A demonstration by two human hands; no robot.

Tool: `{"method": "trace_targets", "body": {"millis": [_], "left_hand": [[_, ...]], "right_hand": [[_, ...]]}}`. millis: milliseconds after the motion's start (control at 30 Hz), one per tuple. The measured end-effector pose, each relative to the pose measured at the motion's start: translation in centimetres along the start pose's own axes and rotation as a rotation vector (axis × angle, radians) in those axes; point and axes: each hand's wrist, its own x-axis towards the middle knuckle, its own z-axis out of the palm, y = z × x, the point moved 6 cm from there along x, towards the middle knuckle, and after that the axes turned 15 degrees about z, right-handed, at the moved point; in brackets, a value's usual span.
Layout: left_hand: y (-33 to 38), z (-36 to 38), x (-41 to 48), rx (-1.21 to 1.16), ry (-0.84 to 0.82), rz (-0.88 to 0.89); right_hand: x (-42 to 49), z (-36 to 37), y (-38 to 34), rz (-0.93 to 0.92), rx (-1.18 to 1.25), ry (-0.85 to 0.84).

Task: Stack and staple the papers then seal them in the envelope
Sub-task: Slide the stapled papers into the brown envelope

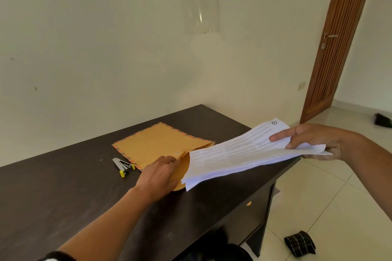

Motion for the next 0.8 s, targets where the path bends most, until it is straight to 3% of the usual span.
{"method": "trace_targets", "body": {"millis": [133, 300, 633, 800], "left_hand": [[-0.2, -0.7, -0.3, -0.046, 0.049, -0.037], [0.0, -0.8, -0.5, -0.079, 0.077, -0.017], [0.3, -0.8, -0.3, -0.108, 0.106, -0.039], [0.4, -0.6, -0.4, -0.136, 0.11, -0.029]], "right_hand": [[0.3, -0.1, 0.7, 0.02, 0.001, 0.002], [0.2, 0.3, 0.8, 0.028, 0.292, 0.096], [0.3, 4.7, 0.0, -0.042, 0.198, 0.272], [0.3, 6.5, 0.8, -0.034, 0.356, 0.209]]}}
